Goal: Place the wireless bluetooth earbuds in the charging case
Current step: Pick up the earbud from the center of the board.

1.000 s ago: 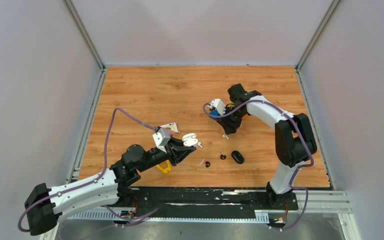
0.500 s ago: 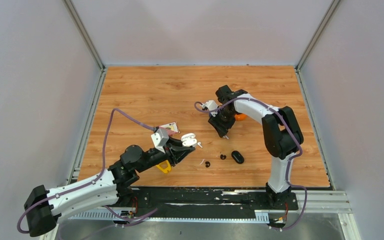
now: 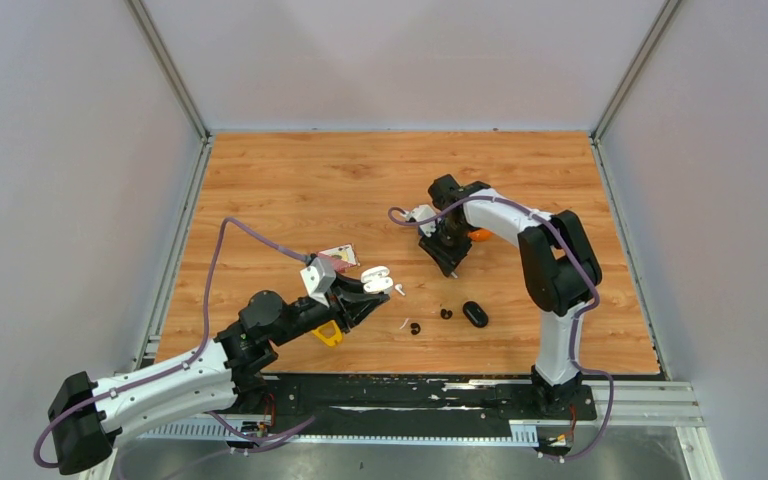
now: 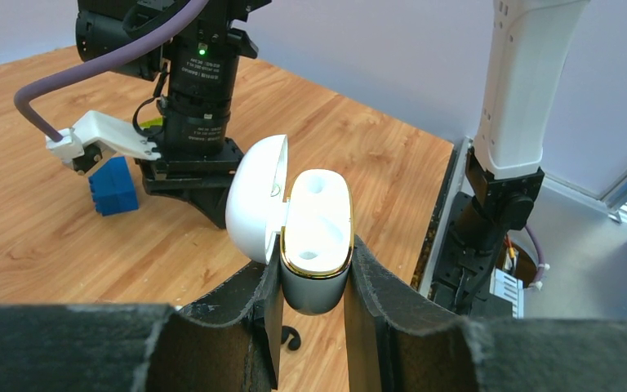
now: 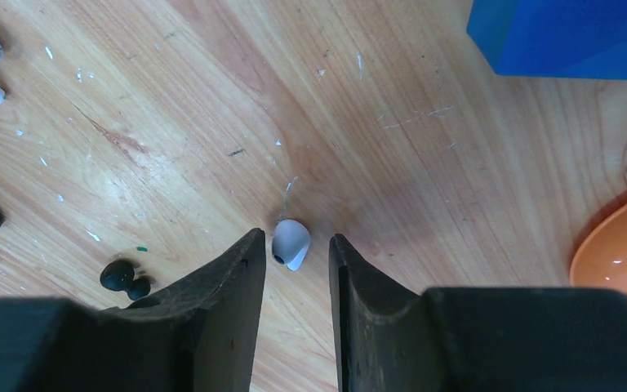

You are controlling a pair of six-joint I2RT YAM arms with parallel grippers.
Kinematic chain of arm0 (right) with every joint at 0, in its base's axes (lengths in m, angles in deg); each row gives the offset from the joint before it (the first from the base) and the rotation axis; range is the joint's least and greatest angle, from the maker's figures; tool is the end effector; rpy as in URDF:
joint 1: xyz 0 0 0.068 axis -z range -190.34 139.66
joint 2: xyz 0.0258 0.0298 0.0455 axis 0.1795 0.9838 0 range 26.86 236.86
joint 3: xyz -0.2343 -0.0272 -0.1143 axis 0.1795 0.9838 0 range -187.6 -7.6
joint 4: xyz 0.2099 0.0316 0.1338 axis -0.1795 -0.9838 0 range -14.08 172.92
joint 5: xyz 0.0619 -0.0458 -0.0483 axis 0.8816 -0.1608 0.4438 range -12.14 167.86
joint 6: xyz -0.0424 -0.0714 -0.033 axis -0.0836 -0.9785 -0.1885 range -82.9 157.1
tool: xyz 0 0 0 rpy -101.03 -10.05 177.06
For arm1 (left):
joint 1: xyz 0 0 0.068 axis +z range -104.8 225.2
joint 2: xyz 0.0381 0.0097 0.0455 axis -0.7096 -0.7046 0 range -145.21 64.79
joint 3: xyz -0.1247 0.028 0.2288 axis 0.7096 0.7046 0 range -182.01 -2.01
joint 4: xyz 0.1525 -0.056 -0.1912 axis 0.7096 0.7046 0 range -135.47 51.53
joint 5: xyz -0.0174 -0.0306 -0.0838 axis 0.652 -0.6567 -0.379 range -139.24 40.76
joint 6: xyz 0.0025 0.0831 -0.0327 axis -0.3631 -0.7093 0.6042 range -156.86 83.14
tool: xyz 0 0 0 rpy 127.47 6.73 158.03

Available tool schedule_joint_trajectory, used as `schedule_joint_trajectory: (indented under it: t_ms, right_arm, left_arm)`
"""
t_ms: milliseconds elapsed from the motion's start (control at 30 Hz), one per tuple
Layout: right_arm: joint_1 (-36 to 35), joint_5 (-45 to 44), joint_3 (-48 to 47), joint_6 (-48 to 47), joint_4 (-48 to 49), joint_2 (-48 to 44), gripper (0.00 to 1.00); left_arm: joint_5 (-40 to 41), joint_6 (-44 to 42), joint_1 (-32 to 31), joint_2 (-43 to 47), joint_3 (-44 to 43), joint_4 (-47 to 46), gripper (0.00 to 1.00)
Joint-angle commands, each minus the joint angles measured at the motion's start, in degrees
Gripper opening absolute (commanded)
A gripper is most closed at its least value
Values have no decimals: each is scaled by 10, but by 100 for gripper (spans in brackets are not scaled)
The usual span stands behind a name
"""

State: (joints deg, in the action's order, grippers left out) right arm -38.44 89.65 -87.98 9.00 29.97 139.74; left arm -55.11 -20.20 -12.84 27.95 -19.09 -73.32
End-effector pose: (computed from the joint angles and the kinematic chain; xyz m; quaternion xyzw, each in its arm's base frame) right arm 0.3097 0.1838 0.1202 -0.4718 0.8748 0.1026 0.0395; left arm 0.1039 -0.1820 0.2640 0.2675 0.5988 -0.4842 0.5792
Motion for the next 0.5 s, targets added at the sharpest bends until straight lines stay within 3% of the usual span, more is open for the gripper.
schedule_joint_trajectory:
  t_ms: [0,267,467]
  right_arm:
    - [-7,-10,-2,12,-6,5,35]
    - [-11,-26,5,16,-2,12,30]
    - [-11,-24,5,16,-5,16,16]
  left_arm:
    - [5,3,-2,6,2,-9,0]
    - [5,5,-2,7,5,-10,0]
    - [4,3,-2,13,5,-1,0]
